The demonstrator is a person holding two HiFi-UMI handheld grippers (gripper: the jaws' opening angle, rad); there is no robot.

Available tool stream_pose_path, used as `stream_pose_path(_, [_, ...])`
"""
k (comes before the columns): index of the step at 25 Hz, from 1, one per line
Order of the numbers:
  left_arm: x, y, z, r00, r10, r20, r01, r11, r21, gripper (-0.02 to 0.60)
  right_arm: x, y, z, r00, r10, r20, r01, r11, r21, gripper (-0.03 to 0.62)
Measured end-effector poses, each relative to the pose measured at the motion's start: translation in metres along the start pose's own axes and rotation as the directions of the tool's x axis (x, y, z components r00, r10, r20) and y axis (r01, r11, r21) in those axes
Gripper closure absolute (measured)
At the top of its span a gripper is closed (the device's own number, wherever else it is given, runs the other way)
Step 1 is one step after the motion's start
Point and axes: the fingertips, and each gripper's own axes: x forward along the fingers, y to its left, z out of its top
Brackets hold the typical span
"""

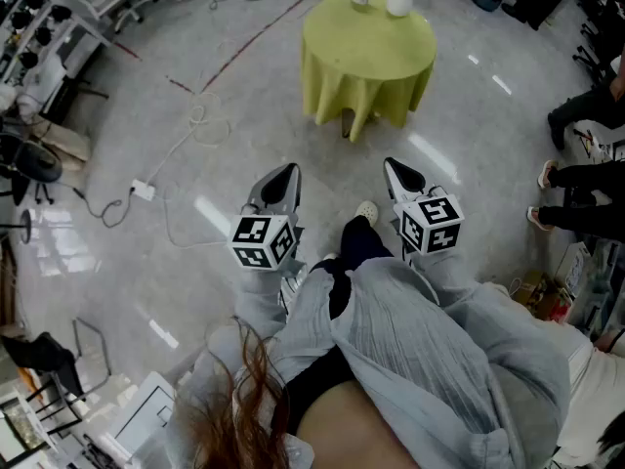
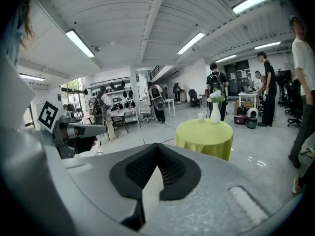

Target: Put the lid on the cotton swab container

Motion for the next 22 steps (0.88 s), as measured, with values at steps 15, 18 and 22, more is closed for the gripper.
stream_pose_path(15, [-0.026,-0.016,-0.013,0.999,-0.038,0.009,0.038,0.999,0.000,0.563,-0.022,0.031,-0.016,0.999,0.014,0.035,-0.015,1.000,0.020,0.592])
stream_pose_path(18, [-0.028,-0.016,-0.019,1.000,-0.030,-0.002,0.030,1.000,0.001,0.563,-0.020,0.038,-0.021,0.999,0.034,0.022,-0.035,0.999,0.019,0.592])
stream_pose_path(22, [-0.024,-0.010,-0.022,1.000,-0.014,-0.004,0.014,1.000,-0.014,0.563,-0.012,0.040,-0.023,0.998,0.057,0.010,-0.057,0.998,0.014,0.592])
